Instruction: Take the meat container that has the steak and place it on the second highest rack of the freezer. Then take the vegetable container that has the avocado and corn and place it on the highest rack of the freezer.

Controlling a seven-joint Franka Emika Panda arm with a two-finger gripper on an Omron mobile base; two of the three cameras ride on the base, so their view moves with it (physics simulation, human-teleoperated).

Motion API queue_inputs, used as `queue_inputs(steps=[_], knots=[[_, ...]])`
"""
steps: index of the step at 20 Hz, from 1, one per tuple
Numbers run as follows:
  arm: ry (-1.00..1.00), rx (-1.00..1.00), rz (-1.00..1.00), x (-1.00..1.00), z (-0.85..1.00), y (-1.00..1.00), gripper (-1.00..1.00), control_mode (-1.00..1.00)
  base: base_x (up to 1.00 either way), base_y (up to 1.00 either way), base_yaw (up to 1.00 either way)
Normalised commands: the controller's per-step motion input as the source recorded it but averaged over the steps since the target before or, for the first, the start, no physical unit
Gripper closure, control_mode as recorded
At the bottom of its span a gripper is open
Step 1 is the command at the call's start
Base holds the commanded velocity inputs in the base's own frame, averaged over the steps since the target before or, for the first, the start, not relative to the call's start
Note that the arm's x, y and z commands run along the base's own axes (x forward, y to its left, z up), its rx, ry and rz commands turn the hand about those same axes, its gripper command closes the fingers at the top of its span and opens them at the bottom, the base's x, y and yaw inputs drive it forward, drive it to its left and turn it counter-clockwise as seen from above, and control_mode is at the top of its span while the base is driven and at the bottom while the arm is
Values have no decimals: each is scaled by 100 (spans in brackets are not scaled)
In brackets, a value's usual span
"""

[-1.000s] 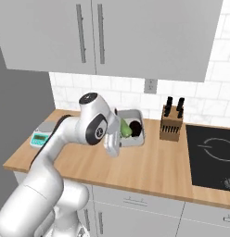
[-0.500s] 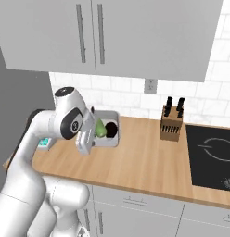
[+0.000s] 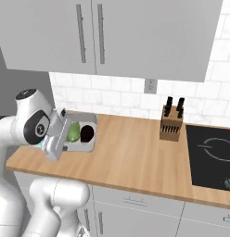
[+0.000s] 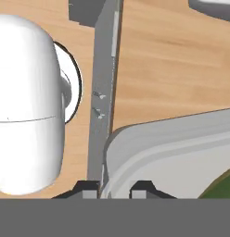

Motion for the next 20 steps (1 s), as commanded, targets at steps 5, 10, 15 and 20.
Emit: queue_inputs(steps=[5, 10, 15, 20], knots=[[-1, 4, -11, -82, 9, 5, 100, -100, 0, 0, 0], [-5, 6, -3, -51, 0, -13, 100, -100, 0, 0, 0], [-1, -5, 0, -21, 2, 0, 100, -100, 0, 0, 0], [-2, -1, 0, -7, 7, 0, 100, -100, 0, 0, 0]])
